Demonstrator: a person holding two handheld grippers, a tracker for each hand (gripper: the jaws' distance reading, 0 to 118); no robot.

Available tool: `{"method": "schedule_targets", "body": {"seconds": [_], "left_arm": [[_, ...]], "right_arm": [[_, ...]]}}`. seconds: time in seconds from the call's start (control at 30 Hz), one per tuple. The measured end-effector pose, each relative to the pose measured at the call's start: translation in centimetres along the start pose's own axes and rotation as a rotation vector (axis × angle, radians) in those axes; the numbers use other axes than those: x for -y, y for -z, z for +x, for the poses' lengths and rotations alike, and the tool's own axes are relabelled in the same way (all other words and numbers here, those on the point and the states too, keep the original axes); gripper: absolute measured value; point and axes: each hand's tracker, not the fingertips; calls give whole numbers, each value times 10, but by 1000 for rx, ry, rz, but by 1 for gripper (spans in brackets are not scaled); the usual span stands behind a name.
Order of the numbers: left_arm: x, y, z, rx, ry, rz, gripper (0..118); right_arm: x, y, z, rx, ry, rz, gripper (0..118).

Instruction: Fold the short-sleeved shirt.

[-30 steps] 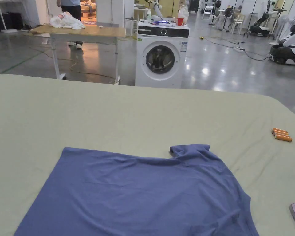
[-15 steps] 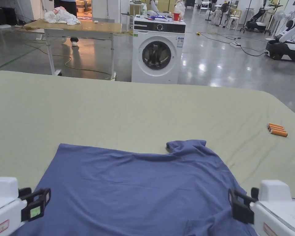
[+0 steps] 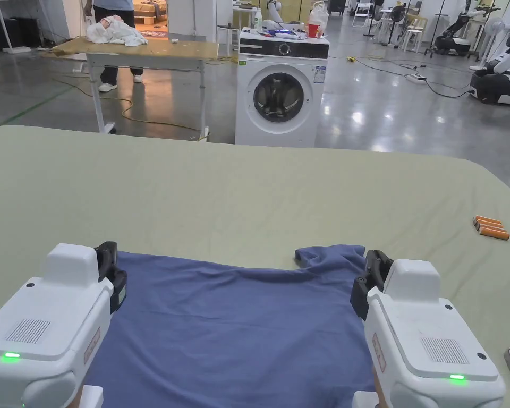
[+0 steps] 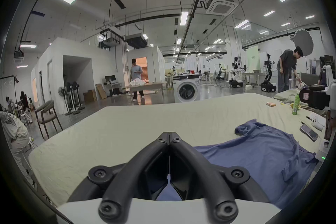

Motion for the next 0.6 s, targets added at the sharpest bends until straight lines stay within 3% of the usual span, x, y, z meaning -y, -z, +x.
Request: {"method": "schedule_targets", "body": {"seconds": [0.17, 0.6], "left_arm": [[-3, -8, -6, 24, 12, -28, 0], [70, -60, -108, 160, -93, -646, 2]], "right_arm": [[-1, -6, -3, 2, -7, 10, 0], [27, -7, -1, -47, -21, -128, 0]]}}
